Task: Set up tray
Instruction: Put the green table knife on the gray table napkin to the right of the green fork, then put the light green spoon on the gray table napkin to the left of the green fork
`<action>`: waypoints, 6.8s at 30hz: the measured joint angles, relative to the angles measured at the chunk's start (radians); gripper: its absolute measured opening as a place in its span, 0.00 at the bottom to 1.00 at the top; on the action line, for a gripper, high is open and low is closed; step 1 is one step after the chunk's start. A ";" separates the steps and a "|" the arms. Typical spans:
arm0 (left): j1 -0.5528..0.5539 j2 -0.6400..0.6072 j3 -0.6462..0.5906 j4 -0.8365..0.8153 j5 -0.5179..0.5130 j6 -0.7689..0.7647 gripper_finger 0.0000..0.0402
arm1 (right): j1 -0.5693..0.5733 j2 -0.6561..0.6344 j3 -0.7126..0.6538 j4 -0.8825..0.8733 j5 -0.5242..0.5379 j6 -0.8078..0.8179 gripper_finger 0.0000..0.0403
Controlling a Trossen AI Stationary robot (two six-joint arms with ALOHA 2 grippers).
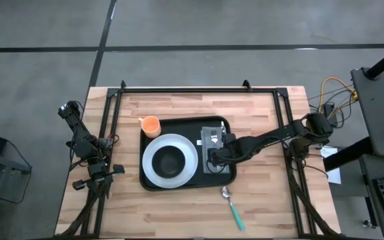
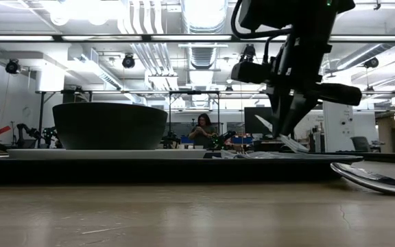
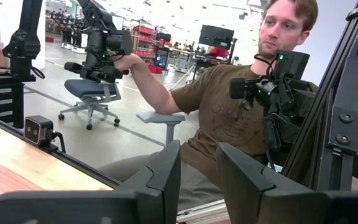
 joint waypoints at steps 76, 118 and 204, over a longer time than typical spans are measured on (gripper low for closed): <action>0.000 0.005 0.000 0.000 0.000 0.000 0.21 | -0.042 0.053 0.042 0.076 -0.167 -0.129 0.13; 0.000 0.005 0.000 0.000 0.000 0.000 0.21 | 0.307 0.052 0.163 0.140 -0.045 0.115 0.13; 0.000 0.005 0.000 0.000 0.000 0.000 0.21 | 0.478 0.296 0.328 -0.115 -0.322 0.245 0.13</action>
